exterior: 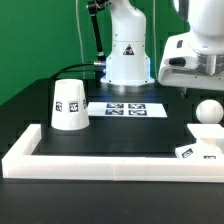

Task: Assemble lamp

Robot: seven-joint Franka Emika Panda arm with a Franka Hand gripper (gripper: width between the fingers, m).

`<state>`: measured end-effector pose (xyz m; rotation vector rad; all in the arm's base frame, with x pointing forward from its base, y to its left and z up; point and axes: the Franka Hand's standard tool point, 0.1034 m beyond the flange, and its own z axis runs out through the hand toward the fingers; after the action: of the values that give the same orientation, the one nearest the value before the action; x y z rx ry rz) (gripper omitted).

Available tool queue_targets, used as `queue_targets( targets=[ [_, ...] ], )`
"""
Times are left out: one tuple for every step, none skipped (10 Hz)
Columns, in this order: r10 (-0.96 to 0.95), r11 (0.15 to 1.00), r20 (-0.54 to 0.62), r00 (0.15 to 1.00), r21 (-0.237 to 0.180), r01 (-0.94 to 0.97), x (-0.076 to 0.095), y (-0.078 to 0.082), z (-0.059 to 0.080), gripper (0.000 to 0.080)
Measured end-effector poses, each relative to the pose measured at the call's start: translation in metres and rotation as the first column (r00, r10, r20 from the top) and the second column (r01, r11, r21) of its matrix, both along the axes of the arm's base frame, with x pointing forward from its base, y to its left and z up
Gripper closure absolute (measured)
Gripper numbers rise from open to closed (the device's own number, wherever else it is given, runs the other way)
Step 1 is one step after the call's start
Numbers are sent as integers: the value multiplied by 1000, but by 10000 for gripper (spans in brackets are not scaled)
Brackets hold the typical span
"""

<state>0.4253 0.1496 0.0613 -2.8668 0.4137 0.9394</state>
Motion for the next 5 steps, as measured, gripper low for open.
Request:
queue_targets(
  targets=[
    [-2, 999, -52, 999, 42, 5, 2, -1, -1, 101],
    [-1, 999, -118, 993, 54, 7, 1, -3, -3, 101],
    [-2, 998, -117, 993, 55, 9, 3, -3, -5, 101],
    [-2, 998, -114, 993, 54, 8, 3, -2, -5, 101],
    [-2, 998, -114, 993, 54, 8, 3, -2, -5, 101]
  ],
)
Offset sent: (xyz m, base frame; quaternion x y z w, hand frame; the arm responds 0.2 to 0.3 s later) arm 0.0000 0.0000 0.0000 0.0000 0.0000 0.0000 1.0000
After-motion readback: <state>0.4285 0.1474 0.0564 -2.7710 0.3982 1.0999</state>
